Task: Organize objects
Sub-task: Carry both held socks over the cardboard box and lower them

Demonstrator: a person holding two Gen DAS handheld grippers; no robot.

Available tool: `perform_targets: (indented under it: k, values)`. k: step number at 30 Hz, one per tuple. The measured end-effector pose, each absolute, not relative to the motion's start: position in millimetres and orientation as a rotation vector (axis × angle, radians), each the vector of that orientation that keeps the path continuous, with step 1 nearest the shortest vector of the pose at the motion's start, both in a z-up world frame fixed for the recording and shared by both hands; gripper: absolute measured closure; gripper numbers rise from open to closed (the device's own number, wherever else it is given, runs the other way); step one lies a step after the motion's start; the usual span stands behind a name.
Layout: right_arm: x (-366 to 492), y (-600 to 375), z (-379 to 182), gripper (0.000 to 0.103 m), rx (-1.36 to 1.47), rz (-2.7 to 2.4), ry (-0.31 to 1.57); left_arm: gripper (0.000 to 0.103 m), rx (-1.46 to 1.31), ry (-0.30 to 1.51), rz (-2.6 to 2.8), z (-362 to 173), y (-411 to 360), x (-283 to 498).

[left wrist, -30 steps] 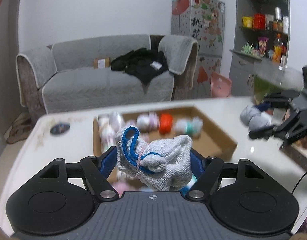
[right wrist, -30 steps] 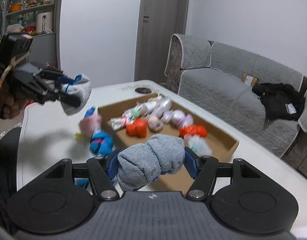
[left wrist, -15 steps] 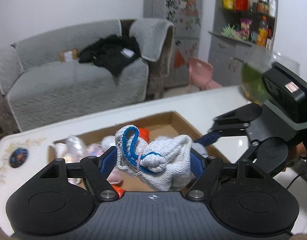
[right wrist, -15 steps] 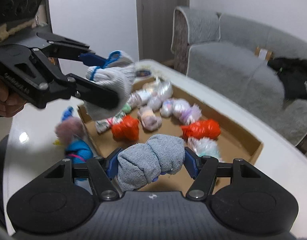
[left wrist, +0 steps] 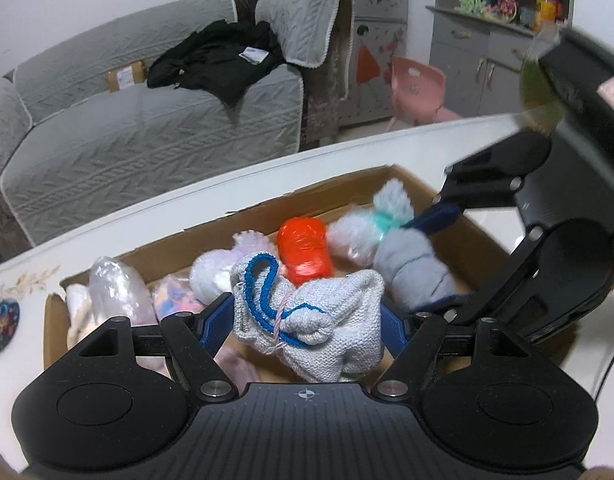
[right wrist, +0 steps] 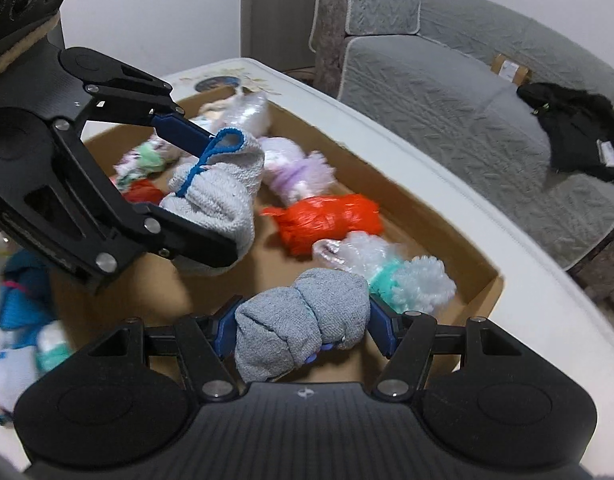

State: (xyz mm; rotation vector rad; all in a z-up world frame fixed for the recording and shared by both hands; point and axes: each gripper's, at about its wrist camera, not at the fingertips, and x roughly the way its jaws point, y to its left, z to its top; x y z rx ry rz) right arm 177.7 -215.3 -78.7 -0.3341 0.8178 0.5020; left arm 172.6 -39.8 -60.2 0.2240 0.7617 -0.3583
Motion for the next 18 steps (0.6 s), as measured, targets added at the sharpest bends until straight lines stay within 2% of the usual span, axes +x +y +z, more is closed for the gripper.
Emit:
perform_targets:
  k: [7, 18]
  values:
    - [183, -209, -80, 0.042, -0.431, 0.58, 0.808, 0.025, 0.364, 0.763, -0.399, -73, -37, 181]
    - [193, -197, -84, 0.042, -0.477, 0.599, 0.815, 0.025, 0.407, 0.769, -0.397, -82, -37, 187]
